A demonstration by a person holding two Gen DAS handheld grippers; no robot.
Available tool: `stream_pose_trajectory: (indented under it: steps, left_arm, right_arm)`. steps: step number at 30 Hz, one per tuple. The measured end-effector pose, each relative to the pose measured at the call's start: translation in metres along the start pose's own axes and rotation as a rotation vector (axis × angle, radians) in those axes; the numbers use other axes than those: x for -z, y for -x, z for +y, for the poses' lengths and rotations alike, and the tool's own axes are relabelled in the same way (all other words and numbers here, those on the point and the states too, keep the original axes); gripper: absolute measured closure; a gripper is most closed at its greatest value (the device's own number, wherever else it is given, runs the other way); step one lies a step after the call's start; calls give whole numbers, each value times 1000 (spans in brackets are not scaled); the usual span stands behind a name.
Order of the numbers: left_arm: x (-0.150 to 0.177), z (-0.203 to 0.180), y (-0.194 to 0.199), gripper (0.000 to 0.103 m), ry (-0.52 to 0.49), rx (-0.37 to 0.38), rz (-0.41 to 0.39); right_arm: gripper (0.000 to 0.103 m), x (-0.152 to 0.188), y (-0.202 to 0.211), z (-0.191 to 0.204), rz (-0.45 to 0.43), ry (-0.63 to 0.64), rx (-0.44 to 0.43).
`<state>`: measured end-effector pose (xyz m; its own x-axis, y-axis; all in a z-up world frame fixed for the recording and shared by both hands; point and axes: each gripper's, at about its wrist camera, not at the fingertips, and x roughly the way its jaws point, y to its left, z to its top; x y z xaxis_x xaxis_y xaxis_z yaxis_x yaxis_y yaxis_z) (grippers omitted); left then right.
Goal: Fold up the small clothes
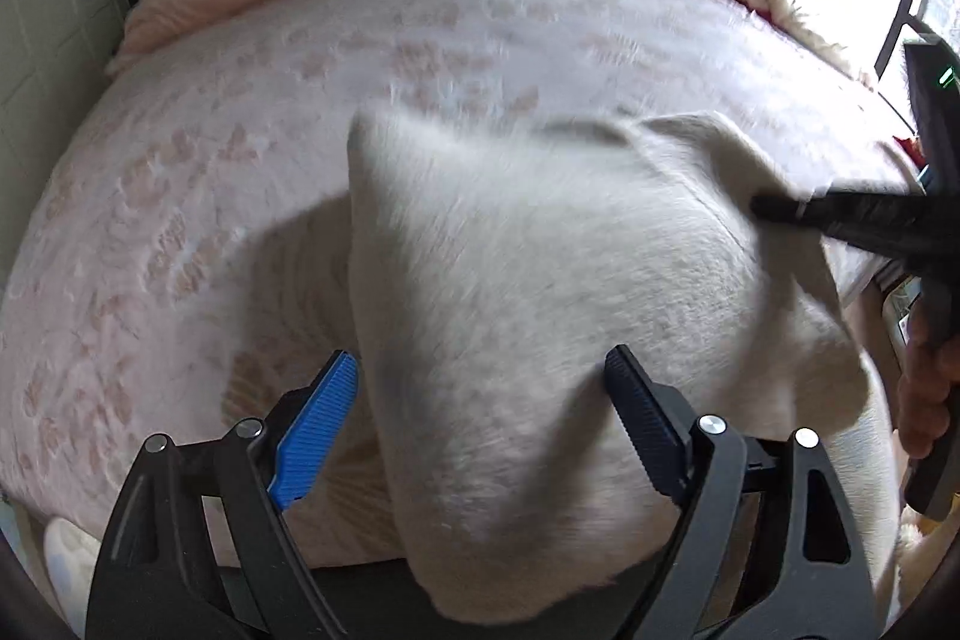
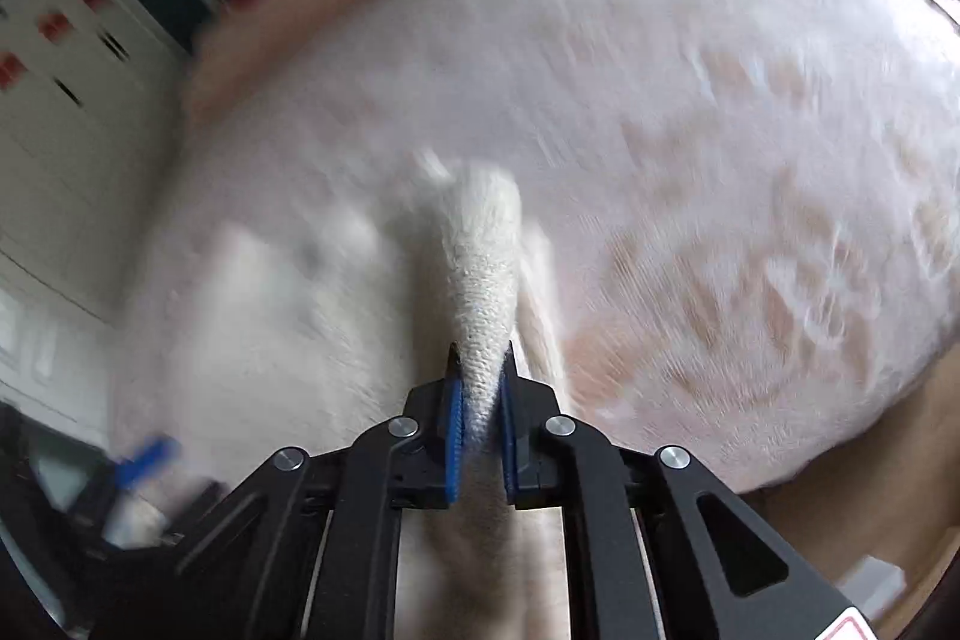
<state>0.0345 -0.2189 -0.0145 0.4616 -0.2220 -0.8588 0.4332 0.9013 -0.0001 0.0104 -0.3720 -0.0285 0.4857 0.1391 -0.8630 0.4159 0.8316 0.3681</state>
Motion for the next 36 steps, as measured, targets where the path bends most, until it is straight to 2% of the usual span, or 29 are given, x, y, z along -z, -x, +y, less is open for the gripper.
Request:
stream_pose_trajectory:
  steps: [1,3,5,7,9,11,12,13,14,16,18,21,24,25,27,29,32,34,36]
  left_arm:
    - [2,1,-7,19,13,7,20]
    - [5,6,-15,16,53,15,34]
    - [5,10,-14,15,67,15,35]
    - [4,12,-13,15,66,15,35]
    - [4,13,-13,14,68,18,38]
    - [4,12,-13,14,69,12,34]
    - [4,11,-13,14,67,8,32]
    - [4,10,-12,14,65,5,30]
    - [5,9,-12,14,63,9,33]
    - [6,6,-11,14,60,16,45]
    - [5,6,-4,15,51,6,38]
    - [8,9,6,15,56,11,28]
    - [18,11,-1,14,68,21,61]
    - [21,11,-3,14,72,28,72]
    - [24,10,-2,14,69,23,66]
    - [23,11,0,14,58,10,53]
    - [23,12,-6,13,79,18,63]
    - [23,12,-7,13,81,15,65]
    - [23,9,-5,12,67,6,58]
  right_arm:
    - [94,4,-13,-5,23,11,4]
    - [92,2,2,-5,-6,-14,-33]
    - [88,5,40,1,-70,-28,-69]
    - [85,17,67,14,-98,20,-84]
    - [85,37,83,25,-74,86,-103]
    - [85,56,75,28,-1,131,-115]
    - [86,68,66,30,43,170,-82]
    - [95,75,57,30,66,199,-29]
    - [96,80,44,26,79,218,22]
    - [96,82,35,13,88,147,-4]
    - [96,76,51,16,71,100,-15]
    - [94,75,72,38,22,203,33]
    - [94,86,40,32,116,252,80]
    - [94,84,33,25,127,232,63]
    - [93,76,44,26,122,177,39]
    - [88,58,69,42,55,167,-10]
    - [88,29,79,69,4,185,-86]
    - [88,5,58,89,9,207,-104]
    - [88,-15,19,98,60,210,-77]
